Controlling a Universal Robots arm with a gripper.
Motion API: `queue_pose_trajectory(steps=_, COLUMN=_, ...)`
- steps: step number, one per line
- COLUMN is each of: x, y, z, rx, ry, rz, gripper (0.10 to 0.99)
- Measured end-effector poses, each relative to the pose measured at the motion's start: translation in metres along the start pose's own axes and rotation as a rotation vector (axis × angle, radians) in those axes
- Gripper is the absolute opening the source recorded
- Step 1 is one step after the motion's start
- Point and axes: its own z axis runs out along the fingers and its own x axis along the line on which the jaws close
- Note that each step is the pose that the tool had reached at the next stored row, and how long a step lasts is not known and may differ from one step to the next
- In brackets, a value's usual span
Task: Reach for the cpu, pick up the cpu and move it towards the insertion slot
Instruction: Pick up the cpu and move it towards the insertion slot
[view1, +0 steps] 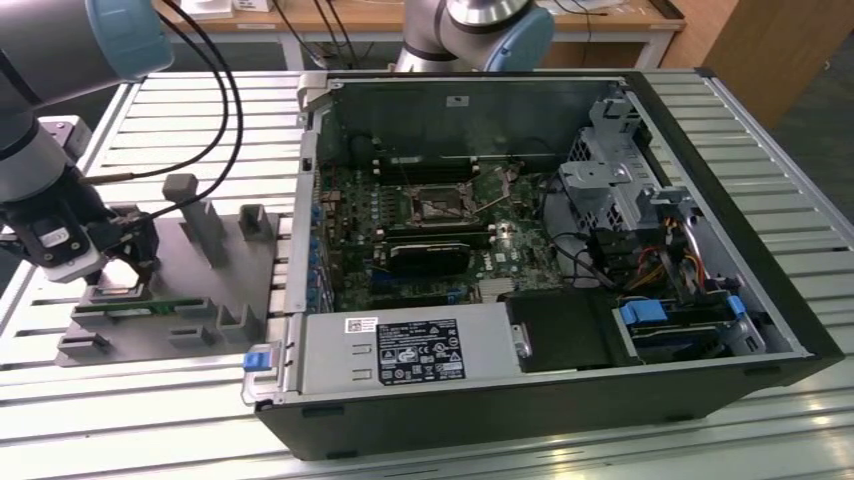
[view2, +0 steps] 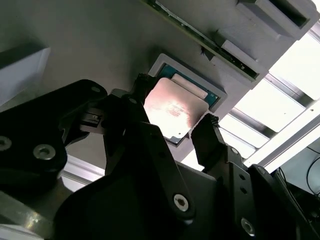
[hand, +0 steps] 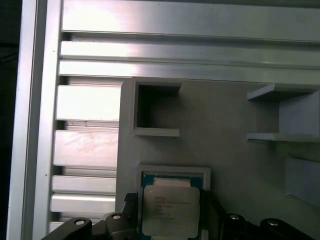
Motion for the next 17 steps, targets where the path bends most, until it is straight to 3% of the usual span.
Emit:
queue_pose_trajectory(steps=1, x=0.0, y=0.0002, z=0.0001, rx=0.0, ry=-0.0001, rz=0.0, gripper=0.635)
queue_pose_trajectory(steps=7, x=0.0, y=0.0013, z=0.0004, rx=0.0, ry=0.0002, rz=0.0, gripper=0.624)
queue_pose_trajectory(steps=8, x=0.0, y=0.0014, z=0.0004, rx=0.0, ry=0.0003, rz=0.0, gripper=0.553)
queue_pose_trajectory(steps=13, x=-0.0001, y=0.0016, z=0.0, rx=0.0, ry=0.0002, rz=0.0, gripper=0.545)
queue_pose_trajectory(steps=17, x=-0.0001, y=0.0018, z=-0.0053, rx=0.0, ry=0.0003, rz=0.0, gripper=0.545)
